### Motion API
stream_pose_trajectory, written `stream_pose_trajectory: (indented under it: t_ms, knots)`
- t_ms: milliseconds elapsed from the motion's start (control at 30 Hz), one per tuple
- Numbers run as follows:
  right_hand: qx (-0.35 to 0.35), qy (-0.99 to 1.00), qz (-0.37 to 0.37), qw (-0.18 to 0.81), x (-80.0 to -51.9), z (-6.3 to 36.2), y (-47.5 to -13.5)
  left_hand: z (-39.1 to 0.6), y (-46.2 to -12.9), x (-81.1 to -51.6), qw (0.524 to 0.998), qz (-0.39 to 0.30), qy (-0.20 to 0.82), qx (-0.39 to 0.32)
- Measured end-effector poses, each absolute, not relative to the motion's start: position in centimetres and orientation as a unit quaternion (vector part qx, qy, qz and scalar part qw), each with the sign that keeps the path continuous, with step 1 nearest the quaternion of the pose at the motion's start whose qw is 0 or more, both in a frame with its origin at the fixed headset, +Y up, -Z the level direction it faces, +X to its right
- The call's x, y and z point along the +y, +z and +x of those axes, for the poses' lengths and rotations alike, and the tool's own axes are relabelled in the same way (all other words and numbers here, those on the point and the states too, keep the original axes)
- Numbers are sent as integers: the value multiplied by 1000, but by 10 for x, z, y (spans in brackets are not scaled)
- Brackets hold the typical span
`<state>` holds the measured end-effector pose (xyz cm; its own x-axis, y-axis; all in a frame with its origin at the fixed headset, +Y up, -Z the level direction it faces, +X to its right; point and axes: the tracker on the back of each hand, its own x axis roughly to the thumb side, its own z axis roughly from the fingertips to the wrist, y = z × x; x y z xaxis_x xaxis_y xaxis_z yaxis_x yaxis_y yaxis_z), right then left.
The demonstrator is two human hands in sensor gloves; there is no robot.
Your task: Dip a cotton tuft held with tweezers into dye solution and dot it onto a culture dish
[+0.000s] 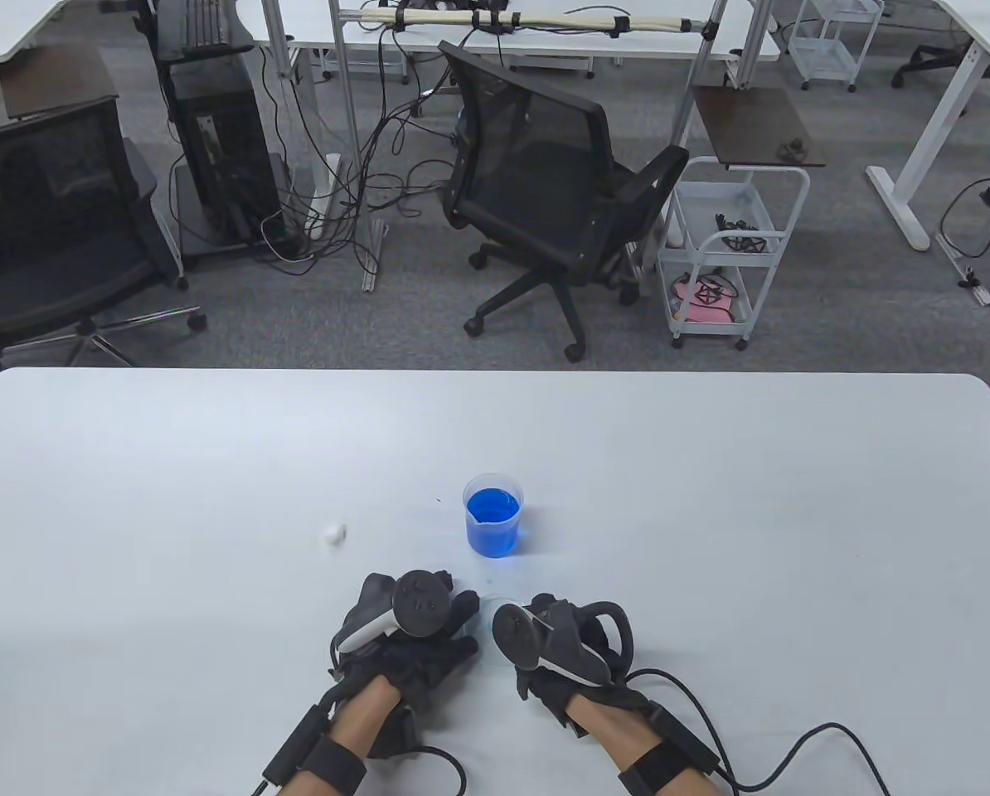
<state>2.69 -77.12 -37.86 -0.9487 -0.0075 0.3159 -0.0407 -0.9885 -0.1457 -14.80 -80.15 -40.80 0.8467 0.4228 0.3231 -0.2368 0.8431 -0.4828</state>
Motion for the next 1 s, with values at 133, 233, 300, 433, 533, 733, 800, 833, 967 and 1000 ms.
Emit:
stream_pose_trajectory:
  t_ms: [133,233,300,433,533,733,800,833,967,1000]
  knots:
    - [-89,984,153,13,-770,27,-378,-148,-407,-802,934,-223,185,-208]
    - [-120,983,134,29,-758,35,-379,-147,-408,-801,934,-224,183,-207]
    - [-132,983,123,40,-750,41,-379,-146,-407,-800,935,-225,181,-206]
    - [-126,984,116,39,-752,46,-382,-146,-408,-800,935,-226,180,-207]
    - [-102,987,122,16,-765,41,-384,-146,-408,-800,934,-228,181,-205]
    - [-93,988,125,-4,-775,37,-384,-146,-408,-799,935,-230,180,-204]
    - [-101,988,119,4,-769,40,-384,-146,-408,-799,935,-230,179,-204]
    - [-109,987,115,11,-764,43,-383,-146,-408,-799,935,-230,179,-203]
    - [-131,985,106,28,-748,51,-378,-146,-408,-799,935,-230,177,-203]
    - [-133,985,106,28,-747,52,-376,-146,-408,-799,935,-231,177,-202]
